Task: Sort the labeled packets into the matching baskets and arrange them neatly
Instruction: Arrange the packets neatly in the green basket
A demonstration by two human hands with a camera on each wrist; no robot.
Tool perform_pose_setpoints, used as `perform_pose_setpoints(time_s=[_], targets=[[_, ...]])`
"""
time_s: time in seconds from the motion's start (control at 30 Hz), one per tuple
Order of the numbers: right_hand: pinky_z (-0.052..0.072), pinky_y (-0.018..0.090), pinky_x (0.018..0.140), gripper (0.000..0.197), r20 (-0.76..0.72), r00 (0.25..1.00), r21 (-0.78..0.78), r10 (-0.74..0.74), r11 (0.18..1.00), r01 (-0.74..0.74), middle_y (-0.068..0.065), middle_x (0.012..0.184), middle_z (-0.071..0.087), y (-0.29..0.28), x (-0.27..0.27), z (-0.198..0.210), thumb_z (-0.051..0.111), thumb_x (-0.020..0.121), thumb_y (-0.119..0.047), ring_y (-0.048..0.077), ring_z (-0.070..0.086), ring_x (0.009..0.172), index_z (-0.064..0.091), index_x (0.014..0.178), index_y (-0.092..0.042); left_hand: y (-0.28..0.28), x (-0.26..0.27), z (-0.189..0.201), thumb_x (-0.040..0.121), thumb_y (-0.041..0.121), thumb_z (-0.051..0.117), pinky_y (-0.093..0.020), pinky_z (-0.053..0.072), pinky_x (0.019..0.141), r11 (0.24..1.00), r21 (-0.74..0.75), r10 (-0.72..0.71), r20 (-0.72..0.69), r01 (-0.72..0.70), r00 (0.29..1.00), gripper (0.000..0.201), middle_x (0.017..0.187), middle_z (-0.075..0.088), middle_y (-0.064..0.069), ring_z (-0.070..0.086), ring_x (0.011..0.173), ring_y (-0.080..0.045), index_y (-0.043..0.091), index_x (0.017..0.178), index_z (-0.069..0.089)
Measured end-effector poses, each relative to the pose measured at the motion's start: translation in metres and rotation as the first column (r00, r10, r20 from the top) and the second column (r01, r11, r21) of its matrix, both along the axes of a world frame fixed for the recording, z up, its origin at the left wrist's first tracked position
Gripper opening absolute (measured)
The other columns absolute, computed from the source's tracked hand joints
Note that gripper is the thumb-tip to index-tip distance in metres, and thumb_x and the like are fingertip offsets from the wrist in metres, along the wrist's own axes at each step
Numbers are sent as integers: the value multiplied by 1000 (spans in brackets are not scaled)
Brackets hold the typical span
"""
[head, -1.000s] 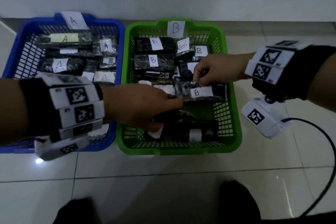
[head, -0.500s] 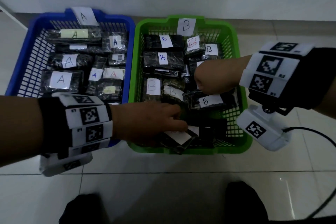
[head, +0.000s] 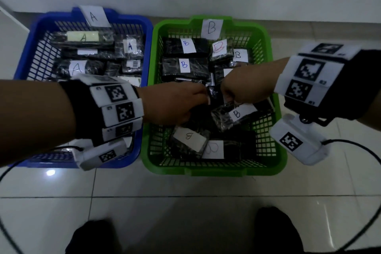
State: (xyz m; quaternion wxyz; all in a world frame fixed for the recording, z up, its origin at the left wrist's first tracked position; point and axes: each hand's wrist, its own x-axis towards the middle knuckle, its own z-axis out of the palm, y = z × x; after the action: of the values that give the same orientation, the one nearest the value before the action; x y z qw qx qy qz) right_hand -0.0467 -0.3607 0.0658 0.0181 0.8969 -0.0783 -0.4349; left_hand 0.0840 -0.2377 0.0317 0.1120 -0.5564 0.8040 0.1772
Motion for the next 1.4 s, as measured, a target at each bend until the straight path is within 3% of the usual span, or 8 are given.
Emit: perform_pose_setpoints(time_s=[0.37,0.53,0.63,0.77,1.0,1.17,1.27,1.4], targets=[[53,36,81,24,293,919,129,-265,963,236,18,102,67,2,-23,-39,46,85,5,29,63,94,66,100,5,-16,2,-11,98,22,43,-29,37,104,991,130,24,66,-33,998,51,150,29,0,40,131,-19,19,146,28],[29,18,66,21,342,898,161,-275,959,233,14,103,67,-4,-27,-41,49,88,0,27,61,96,65,101,0,-6,13,-19,94,23,48,-27,36,98,995,55,82,-50,-79,995,44,133,45,-5,43,121,-19,16,136,40],[38,22,73,22,323,891,198,-320,943,267,12,105,67,-4,-30,-43,49,88,1,25,60,97,64,103,-2,3,17,-24,92,25,51,-33,33,106,998,32,52,-54,-51,997,52,138,44,-6,37,127,-22,14,140,39],[45,28,76,27,126,962,113,-243,967,229,13,108,66,-2,-20,-31,55,91,-21,26,61,97,63,106,0,10,16,-21,86,27,51,-41,46,91,989,-145,-21,-100,7,995,45,122,53,-10,46,109,-28,12,129,51],[42,28,71,29,-56,993,30,-106,994,108,8,104,63,-3,-27,-29,63,86,-20,19,54,85,62,114,-12,18,9,-25,91,36,56,-27,30,110,953,302,2,-127,37,992,62,143,38,5,32,132,-12,29,145,29],[32,18,53,39,-30,986,71,-161,984,163,7,107,64,-11,-28,-27,72,78,-25,15,48,84,61,111,-8,14,8,-21,83,34,67,-24,40,89,931,350,179,-186,-105,966,48,119,52,4,48,108,-12,27,126,48],[38,21,61,45,-84,985,39,-149,988,152,6,111,63,-10,-27,-29,69,81,-37,18,54,90,59,115,-8,0,19,0,83,31,69,-23,42,67,855,479,310,-166,-198,936,28,94,57,7,53,82,-10,24,105,52],[40,25,66,37,-49,997,1,-65,998,65,1,89,57,-3,-13,-15,55,88,-48,16,50,78,57,89,-11,-22,45,29,83,28,68,-37,48,73,831,486,372,-125,-270,920,19,85,65,-1,62,83,-23,23,85,50]])
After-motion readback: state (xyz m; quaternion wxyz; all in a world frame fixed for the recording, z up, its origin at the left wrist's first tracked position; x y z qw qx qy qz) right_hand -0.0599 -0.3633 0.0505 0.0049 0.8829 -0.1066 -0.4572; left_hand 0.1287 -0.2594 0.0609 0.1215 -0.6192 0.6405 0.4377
